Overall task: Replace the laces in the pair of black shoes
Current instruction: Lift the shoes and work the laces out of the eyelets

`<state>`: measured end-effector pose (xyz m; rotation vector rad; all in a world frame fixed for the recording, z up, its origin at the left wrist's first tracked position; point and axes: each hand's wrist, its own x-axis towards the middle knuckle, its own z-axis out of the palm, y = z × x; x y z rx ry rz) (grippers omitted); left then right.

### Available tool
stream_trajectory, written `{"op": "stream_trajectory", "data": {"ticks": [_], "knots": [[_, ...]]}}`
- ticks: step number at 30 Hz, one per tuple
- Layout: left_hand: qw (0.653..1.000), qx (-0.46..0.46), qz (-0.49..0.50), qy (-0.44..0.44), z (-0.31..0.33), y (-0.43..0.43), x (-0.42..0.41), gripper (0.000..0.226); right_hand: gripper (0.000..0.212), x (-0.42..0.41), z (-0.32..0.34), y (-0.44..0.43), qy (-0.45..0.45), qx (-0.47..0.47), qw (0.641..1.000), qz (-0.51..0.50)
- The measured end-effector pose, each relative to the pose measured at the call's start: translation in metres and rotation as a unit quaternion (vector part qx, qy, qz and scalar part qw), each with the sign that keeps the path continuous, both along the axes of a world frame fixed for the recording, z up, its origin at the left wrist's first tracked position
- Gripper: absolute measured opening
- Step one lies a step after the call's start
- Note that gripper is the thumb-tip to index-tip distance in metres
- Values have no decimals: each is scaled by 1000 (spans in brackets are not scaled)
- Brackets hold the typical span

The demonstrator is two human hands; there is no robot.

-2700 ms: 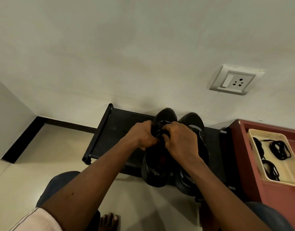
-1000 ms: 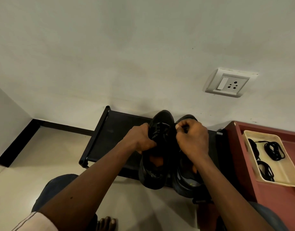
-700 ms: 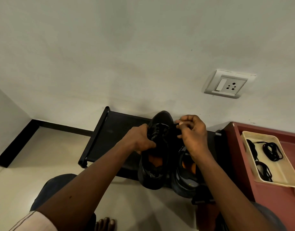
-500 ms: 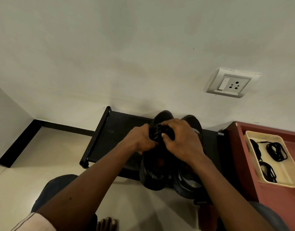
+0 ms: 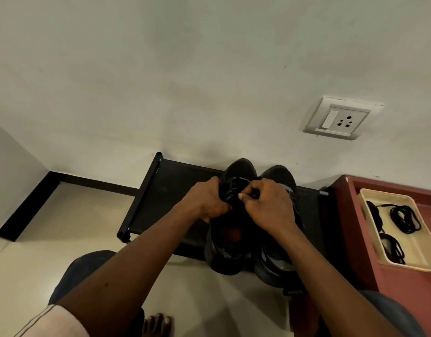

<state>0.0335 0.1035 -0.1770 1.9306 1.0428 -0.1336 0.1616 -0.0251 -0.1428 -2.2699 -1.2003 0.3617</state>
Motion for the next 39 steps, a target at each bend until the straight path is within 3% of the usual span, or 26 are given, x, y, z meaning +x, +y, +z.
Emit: {"op": "stream_trajectory", "data": {"ticks": [6, 9, 12, 15, 19, 23, 26, 29, 34, 39], "knots": [[1000, -2, -7, 3, 0, 2, -1, 64, 19, 11, 1, -5, 106, 9, 992, -70], [1000, -5, -5, 4, 1, 2, 0, 62, 16, 22, 10, -6, 167, 69, 976, -125], [1000, -3, 3, 3, 3, 1, -1, 61, 18, 39, 23, -14, 83, 103, 977, -167], [999, 35, -17, 18, 4, -2, 1, 58, 5, 46, 29, -25, -25, 56, 984, -166], [985, 153, -74, 21, 8, -7, 4, 68, 42, 36, 26, -27, -114, -83, 986, -90], [953, 280, -107, -52, 14, -17, 9, 54, 32, 12, 25, -21, -57, -42, 997, -11], [923, 354, -130, -76, 15, -22, 10, 34, 25, -1, 21, -17, -15, -61, 998, 24], [909, 389, -130, -76, 12, -25, 11, 30, 22, -8, 18, -18, -5, -91, 995, 44], [903, 402, -127, -87, 11, -26, 14, 25, 17, -6, 14, -15, -74, -117, 990, 31], [949, 285, -54, -125, 11, -25, 16, 10, 10, 0, 16, -12, -63, -133, 989, 2]]}}
